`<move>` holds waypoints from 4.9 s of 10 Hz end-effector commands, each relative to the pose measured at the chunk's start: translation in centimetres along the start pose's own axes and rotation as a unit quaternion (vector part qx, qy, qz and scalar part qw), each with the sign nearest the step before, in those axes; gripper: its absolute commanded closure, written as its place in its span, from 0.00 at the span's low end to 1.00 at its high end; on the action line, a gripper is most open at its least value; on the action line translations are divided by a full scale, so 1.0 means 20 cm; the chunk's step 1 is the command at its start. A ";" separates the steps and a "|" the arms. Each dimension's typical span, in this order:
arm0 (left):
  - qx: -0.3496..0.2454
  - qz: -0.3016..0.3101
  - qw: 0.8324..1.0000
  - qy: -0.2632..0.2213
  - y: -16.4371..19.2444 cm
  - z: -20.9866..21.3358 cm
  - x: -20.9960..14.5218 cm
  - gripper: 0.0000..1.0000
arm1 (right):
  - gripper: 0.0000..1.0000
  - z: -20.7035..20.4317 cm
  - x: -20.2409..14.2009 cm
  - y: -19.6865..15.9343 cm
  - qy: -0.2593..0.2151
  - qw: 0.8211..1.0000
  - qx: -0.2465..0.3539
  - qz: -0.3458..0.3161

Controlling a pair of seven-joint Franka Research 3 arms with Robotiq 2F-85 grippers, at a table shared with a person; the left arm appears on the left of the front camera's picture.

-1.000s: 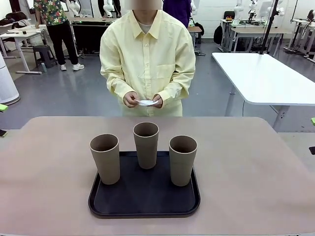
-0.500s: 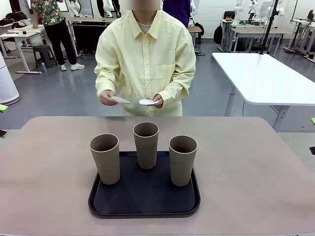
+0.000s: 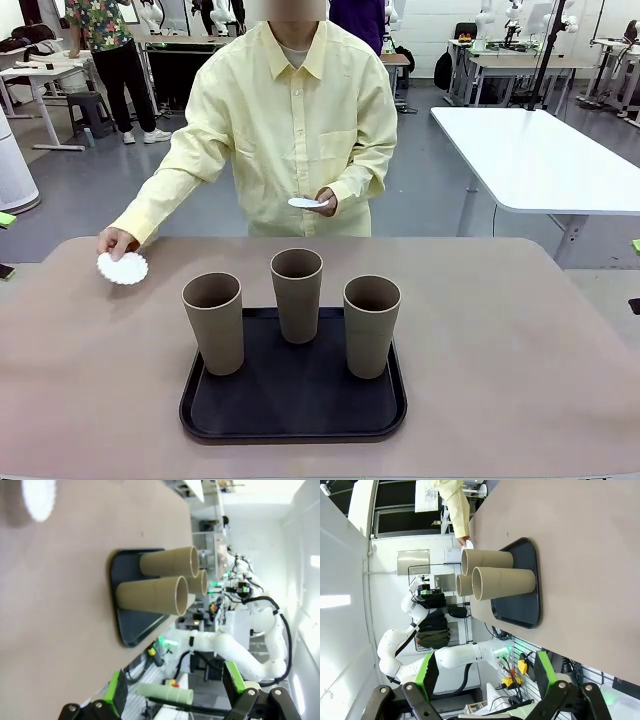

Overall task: Place coasters on the table and set cups on them.
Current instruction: Pick up one Reusable plastic cup and place it on a coaster set by the human.

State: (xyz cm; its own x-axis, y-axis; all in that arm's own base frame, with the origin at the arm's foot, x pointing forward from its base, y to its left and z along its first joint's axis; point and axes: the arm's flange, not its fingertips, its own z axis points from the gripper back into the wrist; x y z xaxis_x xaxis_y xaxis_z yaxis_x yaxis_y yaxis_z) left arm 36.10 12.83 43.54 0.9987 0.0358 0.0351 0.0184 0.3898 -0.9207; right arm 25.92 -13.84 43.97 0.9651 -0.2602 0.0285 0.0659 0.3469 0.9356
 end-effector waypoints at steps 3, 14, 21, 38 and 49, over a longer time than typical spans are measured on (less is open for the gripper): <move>-0.002 -0.002 1.000 0.002 0.00 0.00 0.00 0.00 | 0.00 0.01 0.00 0.00 -0.002 1.000 0.003 -0.003; 0.060 -0.058 0.996 0.002 -0.05 -0.03 0.01 0.00 | 0.00 0.01 0.00 0.00 -0.002 1.000 0.003 -0.003; 0.324 -0.416 0.842 0.113 -0.32 -0.60 0.03 0.00 | 0.00 0.01 0.00 0.00 -0.002 1.000 0.003 -0.003; 0.090 -0.733 0.646 0.191 -0.23 -1.06 0.21 0.00 | 0.00 0.01 0.00 0.00 -0.002 1.000 0.003 -0.003; 0.065 -0.711 0.678 0.175 -0.13 -1.08 0.26 0.00 | 0.00 0.01 0.00 0.00 -0.002 1.000 0.003 -0.003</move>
State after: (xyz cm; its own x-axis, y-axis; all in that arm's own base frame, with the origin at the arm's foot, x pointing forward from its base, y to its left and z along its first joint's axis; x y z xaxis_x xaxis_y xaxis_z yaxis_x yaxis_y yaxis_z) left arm 42.36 -8.07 37.72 -0.0727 -0.6855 0.7244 0.9918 -0.1262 -0.0199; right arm 25.89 -13.89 43.95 0.9642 -0.2638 0.0270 0.0694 0.3495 0.9344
